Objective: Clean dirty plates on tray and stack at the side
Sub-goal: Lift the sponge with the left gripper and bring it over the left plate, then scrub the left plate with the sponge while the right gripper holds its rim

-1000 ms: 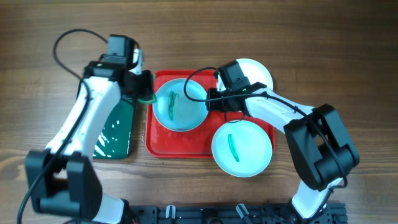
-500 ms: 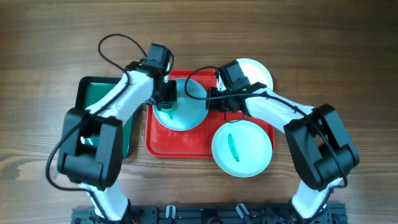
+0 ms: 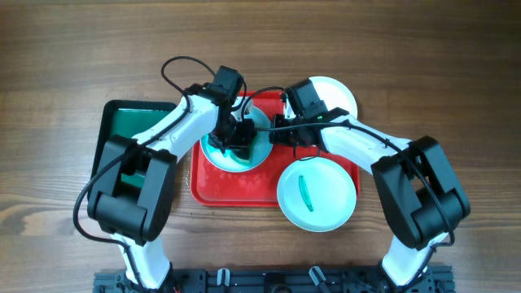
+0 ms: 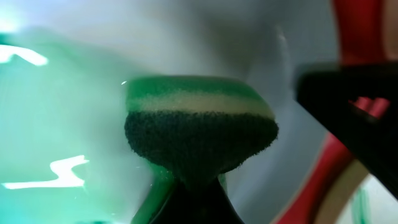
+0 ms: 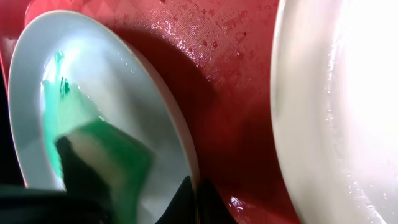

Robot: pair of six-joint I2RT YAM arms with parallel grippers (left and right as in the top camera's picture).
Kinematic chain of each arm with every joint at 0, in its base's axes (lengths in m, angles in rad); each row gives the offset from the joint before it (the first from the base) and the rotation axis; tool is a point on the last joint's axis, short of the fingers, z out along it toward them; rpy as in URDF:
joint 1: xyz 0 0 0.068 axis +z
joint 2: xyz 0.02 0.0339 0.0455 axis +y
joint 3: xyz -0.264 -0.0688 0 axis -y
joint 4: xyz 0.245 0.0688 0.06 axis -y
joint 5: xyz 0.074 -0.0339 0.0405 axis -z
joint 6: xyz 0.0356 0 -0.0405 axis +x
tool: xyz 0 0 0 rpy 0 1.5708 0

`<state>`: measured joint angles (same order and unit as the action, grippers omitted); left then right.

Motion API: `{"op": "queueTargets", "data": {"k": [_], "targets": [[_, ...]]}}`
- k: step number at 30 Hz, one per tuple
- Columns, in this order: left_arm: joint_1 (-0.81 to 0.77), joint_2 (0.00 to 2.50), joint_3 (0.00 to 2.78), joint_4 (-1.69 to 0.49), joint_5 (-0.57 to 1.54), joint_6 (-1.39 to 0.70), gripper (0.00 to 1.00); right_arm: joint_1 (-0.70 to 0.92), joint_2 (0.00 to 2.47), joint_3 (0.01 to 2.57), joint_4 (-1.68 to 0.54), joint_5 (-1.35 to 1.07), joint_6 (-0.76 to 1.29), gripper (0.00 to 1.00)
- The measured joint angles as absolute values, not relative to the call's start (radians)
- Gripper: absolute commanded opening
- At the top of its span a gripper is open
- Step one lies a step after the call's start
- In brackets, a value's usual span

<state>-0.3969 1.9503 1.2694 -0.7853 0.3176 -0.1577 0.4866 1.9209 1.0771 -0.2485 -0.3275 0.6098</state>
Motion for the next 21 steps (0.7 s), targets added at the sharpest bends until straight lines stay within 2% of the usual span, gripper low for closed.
{"op": "queueTargets", "data": {"k": [4, 10, 13, 17, 21], "targets": [[-0.390, 1.952, 1.267, -0.740, 0.271, -0.204, 0.04, 0.487, 1.921, 1.077, -0.245, -0.327, 0.611, 0.04], [-0.348, 1.952, 1.268, -0.608, -0.034, -0.326, 0.04, 0.488, 1.925, 1.077, -0.238, -0.329, 0.625, 0.04], [-0.339, 1.952, 1.269, -0.628, -0.154, -0.351, 0.04, 0.493, 1.926, 1.077, -0.229, -0.329, 0.625, 0.04], [-0.340, 1.951, 1.279, -0.751, -0.154, -0.346, 0.04, 0.501, 1.927, 1.077, -0.230, -0.336, 0.627, 0.04], [-0.340, 1.951, 1.289, -0.910, -0.051, -0.279, 0.04, 0.501, 1.927, 1.077, -0.231, -0.337, 0.624, 0.04]]}}
